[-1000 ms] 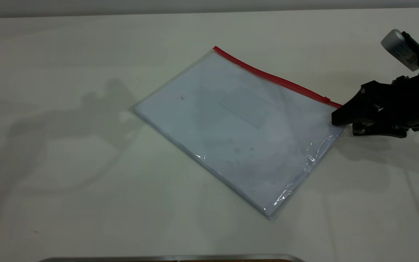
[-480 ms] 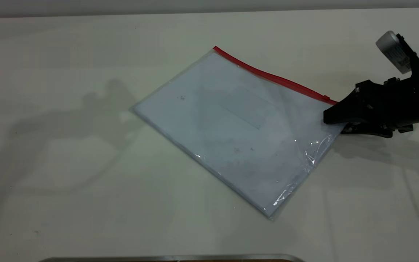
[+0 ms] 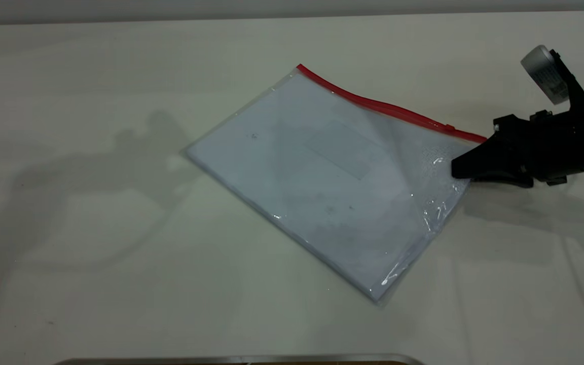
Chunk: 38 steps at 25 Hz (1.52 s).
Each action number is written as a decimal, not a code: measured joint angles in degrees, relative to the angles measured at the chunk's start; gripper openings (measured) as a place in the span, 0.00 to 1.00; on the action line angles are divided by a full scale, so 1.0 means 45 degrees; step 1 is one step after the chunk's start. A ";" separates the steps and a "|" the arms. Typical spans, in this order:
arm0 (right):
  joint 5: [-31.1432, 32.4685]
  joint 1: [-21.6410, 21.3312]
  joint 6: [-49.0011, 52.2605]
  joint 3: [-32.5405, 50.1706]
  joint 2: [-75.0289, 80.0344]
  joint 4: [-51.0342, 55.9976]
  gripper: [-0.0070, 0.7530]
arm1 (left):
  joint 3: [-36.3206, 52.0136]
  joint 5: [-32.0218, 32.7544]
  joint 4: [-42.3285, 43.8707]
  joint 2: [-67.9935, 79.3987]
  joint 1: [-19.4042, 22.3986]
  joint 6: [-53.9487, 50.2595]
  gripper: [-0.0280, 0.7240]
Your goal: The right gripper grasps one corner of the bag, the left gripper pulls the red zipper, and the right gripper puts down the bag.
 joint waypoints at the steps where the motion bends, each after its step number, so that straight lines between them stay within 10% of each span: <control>1: 0.0097 0.0000 -0.0010 -0.0158 0.0000 -0.0084 0.05 | 0.0000 0.0011 0.0000 0.0000 0.0000 0.0014 0.81; 24: 0.0909 0.3681 0.1742 -0.7911 0.0093 -0.8440 0.05 | -0.2108 -0.0252 0.0269 0.2849 -0.1647 0.4467 0.81; 38: 0.0984 0.5052 0.1618 -0.9487 0.0134 -0.9831 0.05 | -0.2433 -0.1910 -0.1848 0.4541 -0.2322 0.7199 0.81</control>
